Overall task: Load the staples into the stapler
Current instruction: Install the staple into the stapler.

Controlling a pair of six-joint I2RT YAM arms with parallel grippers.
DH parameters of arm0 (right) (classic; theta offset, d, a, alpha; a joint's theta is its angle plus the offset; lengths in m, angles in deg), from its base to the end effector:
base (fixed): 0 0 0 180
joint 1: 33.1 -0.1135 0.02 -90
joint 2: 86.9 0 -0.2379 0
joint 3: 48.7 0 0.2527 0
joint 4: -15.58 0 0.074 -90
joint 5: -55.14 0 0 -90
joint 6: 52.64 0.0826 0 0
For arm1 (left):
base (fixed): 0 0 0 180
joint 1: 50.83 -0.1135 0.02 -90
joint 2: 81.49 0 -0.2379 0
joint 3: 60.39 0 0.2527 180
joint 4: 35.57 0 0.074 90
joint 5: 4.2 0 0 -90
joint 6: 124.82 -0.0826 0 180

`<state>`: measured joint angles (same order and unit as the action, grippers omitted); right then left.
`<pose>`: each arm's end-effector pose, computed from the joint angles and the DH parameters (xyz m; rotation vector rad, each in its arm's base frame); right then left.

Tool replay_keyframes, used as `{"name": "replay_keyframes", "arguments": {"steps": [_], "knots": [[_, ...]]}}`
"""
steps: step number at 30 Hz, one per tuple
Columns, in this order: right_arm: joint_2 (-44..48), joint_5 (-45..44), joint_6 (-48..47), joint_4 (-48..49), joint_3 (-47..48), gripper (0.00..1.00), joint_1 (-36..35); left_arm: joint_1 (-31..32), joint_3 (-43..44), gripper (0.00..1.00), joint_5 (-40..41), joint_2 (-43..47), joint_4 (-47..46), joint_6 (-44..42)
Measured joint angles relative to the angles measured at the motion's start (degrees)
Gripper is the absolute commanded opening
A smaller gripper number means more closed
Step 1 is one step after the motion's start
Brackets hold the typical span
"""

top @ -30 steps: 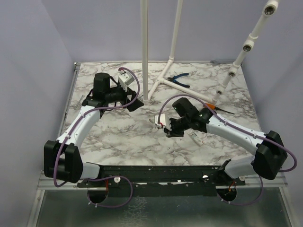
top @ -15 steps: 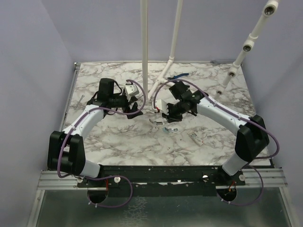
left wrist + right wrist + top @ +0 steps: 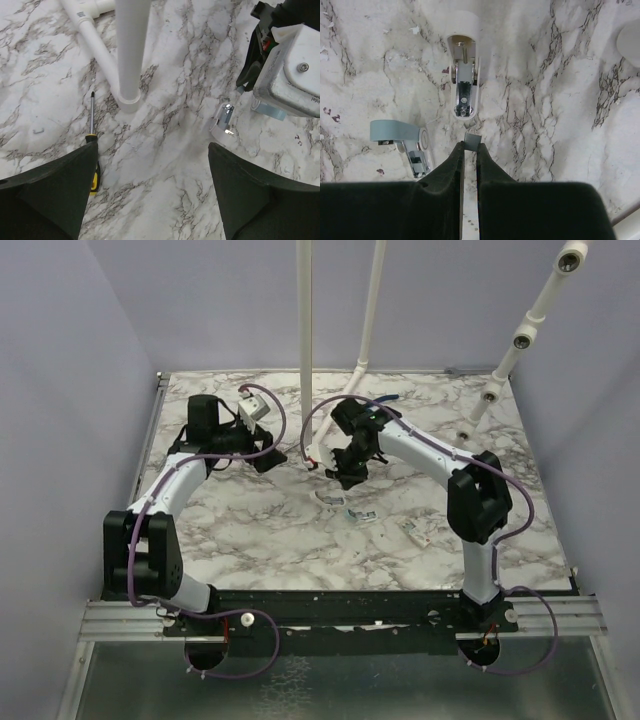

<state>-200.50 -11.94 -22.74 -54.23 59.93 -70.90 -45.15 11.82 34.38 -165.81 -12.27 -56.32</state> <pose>0.3014 0.2745 0.1648 -2.1360 1.7607 0.4789 0.3377 -0.0985 0.2245 0.9381 1.7988 -0.7991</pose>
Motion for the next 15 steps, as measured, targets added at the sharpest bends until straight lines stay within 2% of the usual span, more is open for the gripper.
{"name": "replay_keyframes", "arguments": {"steps": [6,15], "knots": [[-5.0,0.0,-0.2,-2.8,6.1,0.09,0.0,-3.2,2.1,0.91,0.1,-2.0,-0.7,2.5],[-8.8,0.0,1.9,-5.7,9.7,0.09,0.0,-4.7,6.6,0.93,0.3,-5.4,-0.9,5.1]]}}
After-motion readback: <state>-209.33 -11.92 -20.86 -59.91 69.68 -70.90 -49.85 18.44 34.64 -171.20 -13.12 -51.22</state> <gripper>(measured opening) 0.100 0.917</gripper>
